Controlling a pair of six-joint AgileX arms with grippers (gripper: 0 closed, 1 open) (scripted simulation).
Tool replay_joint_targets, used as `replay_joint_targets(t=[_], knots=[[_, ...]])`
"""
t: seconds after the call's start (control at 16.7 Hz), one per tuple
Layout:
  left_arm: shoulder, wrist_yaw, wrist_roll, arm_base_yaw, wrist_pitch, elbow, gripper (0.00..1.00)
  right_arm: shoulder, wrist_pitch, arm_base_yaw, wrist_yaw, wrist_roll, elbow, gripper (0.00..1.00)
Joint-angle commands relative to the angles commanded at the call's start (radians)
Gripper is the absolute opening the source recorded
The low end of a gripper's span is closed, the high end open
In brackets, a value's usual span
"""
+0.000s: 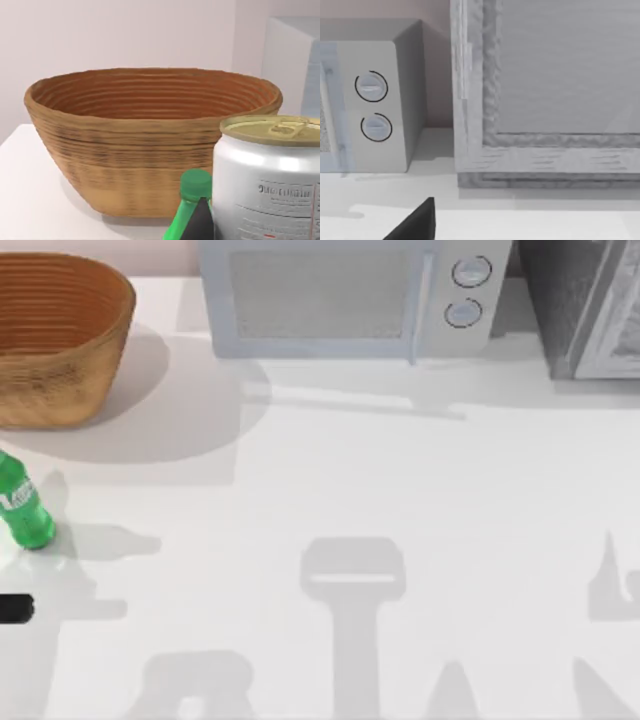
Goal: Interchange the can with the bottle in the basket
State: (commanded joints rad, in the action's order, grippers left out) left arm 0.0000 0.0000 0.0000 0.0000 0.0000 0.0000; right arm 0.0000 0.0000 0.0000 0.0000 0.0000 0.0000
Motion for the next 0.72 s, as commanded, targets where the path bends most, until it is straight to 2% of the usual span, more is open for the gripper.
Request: replay_joint_targets(t=[0.36,0.72], knots=[[0.046,0.019,0.004,-0.009,0.024,0.032,0.0,0.0,0.0,0.0,0.0,0.0,0.0,1.0],[0.349,0.168,0.014,-0.075,0.189,0.22,0.0,0.0,0.0,0.0,0.0,0.0,0.0,1.0]])
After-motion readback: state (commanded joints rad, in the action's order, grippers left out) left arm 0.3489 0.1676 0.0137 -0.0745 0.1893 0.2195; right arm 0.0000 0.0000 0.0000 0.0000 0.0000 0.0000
